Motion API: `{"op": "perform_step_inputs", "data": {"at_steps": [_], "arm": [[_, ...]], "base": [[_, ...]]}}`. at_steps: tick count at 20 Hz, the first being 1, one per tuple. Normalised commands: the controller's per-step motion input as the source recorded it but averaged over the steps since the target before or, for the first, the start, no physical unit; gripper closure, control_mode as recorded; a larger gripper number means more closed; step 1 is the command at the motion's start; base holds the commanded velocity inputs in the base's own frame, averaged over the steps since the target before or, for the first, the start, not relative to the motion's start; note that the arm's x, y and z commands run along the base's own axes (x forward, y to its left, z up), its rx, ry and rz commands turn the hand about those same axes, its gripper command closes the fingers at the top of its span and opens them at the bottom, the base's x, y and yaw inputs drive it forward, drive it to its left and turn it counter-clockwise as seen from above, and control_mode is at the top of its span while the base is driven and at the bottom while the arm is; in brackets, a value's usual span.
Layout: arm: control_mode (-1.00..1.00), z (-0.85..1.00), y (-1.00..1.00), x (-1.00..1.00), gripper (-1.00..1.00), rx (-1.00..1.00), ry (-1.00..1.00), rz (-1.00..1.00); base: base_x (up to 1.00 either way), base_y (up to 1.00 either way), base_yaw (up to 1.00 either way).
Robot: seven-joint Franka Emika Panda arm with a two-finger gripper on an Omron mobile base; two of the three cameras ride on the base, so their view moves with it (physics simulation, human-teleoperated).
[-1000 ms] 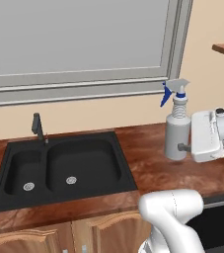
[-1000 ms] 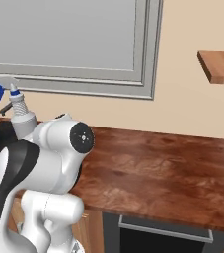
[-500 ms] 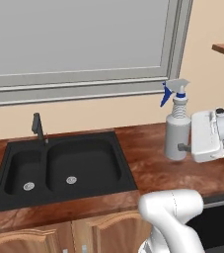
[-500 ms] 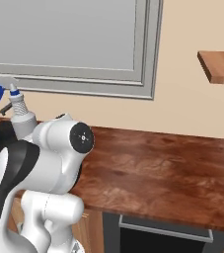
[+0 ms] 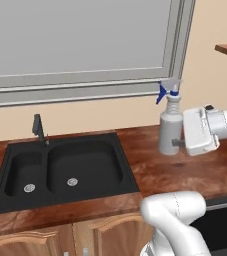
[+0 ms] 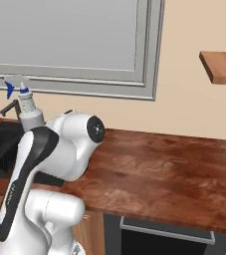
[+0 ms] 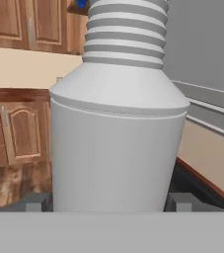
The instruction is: Locate and retrieve the soap dispenser and spray from the cabinet. Place them next to the sink.
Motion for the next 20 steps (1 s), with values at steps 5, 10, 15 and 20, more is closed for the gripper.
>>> {"op": "perform_step_inputs", "data": {"at_steps": [5, 10, 15, 20], "arm": [[-1.0, -0.21, -0.13, 0.88, 1.0, 0.06, 0.0, 0.26], [-1.0, -0.25, -0.25, 0.83, 1.0, 0.07, -0.06, 0.26], [-1.0, -0.44, -0.38, 0.7, 1.0, 0.01, -0.01, 0.16], [-1.0, -0.37, -0.23, 0.26, 1.0, -0.08, -0.01, 0.01]], "base": [[0.0, 0.0, 0.0], [0.0, 0.0, 0.0], [0.0, 0.0, 0.0], [0.0, 0.0, 0.0]]}}
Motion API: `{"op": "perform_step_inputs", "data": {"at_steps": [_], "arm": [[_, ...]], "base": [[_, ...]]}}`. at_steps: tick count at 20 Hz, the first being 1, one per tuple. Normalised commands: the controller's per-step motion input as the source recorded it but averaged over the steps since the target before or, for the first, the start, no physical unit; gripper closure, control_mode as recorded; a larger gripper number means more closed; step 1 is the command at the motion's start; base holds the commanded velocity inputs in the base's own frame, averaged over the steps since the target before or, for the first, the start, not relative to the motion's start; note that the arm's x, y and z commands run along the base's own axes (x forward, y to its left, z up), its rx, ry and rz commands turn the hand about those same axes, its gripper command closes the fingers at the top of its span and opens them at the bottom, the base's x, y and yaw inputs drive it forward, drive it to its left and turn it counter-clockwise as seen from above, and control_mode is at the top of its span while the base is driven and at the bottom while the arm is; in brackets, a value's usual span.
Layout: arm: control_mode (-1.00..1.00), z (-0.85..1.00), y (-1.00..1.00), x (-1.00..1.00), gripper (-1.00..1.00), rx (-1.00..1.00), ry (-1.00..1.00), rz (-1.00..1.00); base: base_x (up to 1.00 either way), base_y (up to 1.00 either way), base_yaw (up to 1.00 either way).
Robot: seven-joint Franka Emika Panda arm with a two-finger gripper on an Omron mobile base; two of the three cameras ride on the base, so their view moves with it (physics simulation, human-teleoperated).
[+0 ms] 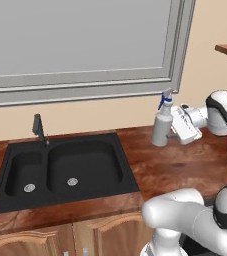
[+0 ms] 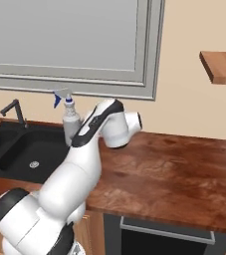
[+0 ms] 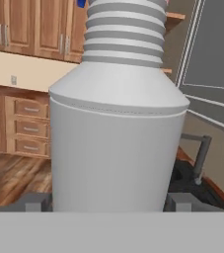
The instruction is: Locate and retrieve the soap dispenser and spray from the cabinet. Place them next to the sink.
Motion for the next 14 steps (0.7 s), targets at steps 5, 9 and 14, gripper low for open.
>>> {"op": "perform_step_inputs", "data": {"at_steps": [5, 9, 14], "arm": [[-1.0, -0.33, -0.07, 0.26, 1.0, -0.03, -0.06, 0.0], [-1.0, -0.41, 0.0, 0.24, 1.0, 0.0, -0.05, 0.0], [-1.0, -0.48, 0.0, 0.23, 1.0, -0.01, -0.02, -0.02]], "base": [[0.0, 0.0, 0.0], [0.0, 0.0, 0.0], [0.0, 0.0, 0.0]]}}
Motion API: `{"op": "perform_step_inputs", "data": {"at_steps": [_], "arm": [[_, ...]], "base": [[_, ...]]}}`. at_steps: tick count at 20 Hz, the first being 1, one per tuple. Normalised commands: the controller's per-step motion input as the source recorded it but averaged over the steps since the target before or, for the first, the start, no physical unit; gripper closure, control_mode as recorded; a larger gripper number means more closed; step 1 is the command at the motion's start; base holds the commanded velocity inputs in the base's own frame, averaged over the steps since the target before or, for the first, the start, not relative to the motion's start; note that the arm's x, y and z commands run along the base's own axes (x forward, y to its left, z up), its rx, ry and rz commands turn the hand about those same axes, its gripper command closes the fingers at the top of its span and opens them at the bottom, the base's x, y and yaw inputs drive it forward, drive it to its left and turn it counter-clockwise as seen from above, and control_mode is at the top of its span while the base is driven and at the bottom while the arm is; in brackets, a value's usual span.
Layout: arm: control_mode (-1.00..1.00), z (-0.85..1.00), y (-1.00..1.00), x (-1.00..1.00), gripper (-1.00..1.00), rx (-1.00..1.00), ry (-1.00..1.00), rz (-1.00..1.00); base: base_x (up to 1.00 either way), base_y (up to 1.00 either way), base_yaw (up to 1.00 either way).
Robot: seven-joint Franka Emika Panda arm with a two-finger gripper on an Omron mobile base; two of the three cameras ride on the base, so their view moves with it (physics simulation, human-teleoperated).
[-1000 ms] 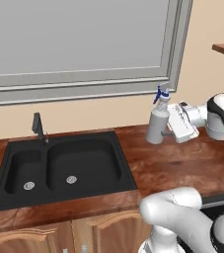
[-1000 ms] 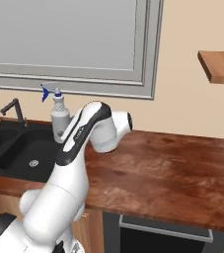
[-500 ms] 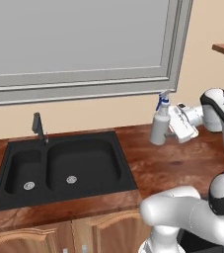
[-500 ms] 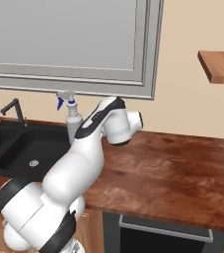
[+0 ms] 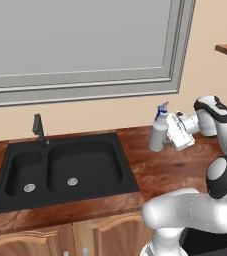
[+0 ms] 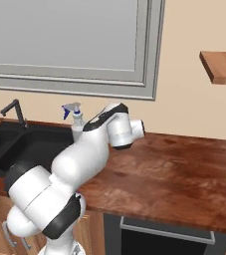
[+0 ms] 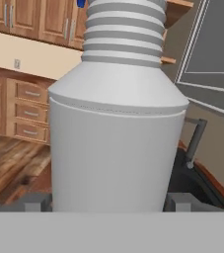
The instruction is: Locate and retrieve the soap dispenser and spray from the cabinet. Place them next to the sink.
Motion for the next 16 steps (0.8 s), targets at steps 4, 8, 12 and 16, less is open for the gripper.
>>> {"op": "perform_step_inputs", "data": {"at_steps": [4, 8, 12, 16], "arm": [[-1.0, -0.49, 0.0, 0.31, 1.0, -0.01, -0.01, -0.06], [-1.0, -0.47, 0.0, 0.33, 1.0, 0.0, -0.01, -0.08], [-1.0, -0.35, 0.05, 0.29, 1.0, 0.0, -0.03, -0.05], [-1.0, -0.32, 0.08, 0.28, 1.0, 0.02, -0.02, -0.03]], "base": [[0.0, 0.0, 0.0], [0.0, 0.0, 0.0], [0.0, 0.0, 0.0], [0.0, 0.0, 0.0]]}}
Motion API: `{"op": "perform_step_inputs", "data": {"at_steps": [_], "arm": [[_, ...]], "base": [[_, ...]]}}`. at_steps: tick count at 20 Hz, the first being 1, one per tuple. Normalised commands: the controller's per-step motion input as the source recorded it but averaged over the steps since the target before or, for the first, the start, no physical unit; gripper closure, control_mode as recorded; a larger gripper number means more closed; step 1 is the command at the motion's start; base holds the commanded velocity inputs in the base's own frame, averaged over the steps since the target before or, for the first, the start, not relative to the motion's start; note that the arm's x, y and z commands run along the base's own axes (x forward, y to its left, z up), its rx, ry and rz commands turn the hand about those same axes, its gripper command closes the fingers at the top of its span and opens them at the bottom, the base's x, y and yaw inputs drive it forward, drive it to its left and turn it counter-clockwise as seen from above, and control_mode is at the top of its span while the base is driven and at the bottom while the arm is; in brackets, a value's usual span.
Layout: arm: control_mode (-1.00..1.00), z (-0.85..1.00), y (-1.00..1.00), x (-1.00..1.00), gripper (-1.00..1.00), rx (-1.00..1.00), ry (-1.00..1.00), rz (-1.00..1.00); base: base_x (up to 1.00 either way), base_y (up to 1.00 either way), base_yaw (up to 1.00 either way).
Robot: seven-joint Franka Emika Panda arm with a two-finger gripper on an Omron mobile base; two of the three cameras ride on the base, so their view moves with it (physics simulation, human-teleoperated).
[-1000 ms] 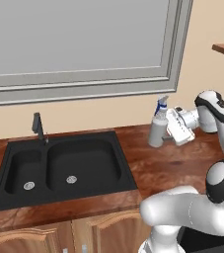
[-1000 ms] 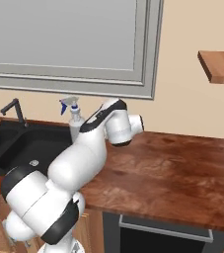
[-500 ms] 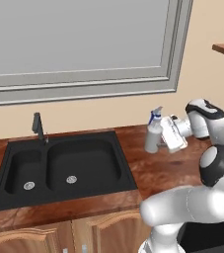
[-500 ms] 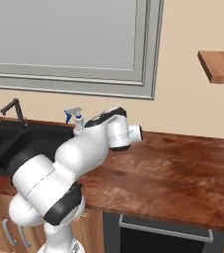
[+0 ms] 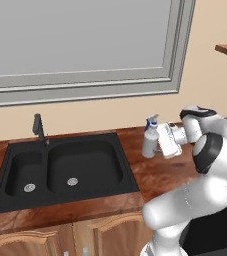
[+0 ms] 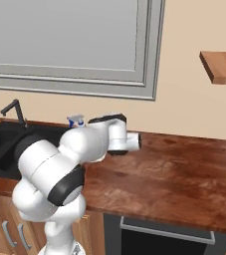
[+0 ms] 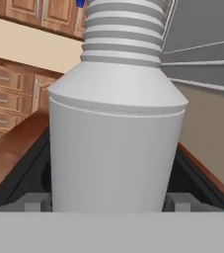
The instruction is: Locate and retrieve the soap dispenser and spray from the cabinet. Place them next to the sink.
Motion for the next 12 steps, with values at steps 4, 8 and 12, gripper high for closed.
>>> {"op": "perform_step_inputs", "data": {"at_steps": [4, 8, 12], "arm": [[-1.0, -0.33, 0.1, 0.3, 1.0, 0.0, -0.02, -0.01], [-1.0, -0.24, 0.09, 0.37, 1.0, 0.0, -0.05, 0.0], [-1.0, -0.26, 0.07, 0.38, 1.0, 0.0, -0.04, 0.0]], "base": [[0.0, 0.0, 0.0], [0.0, 0.0, 0.0], [0.0, 0.0, 0.0]]}}
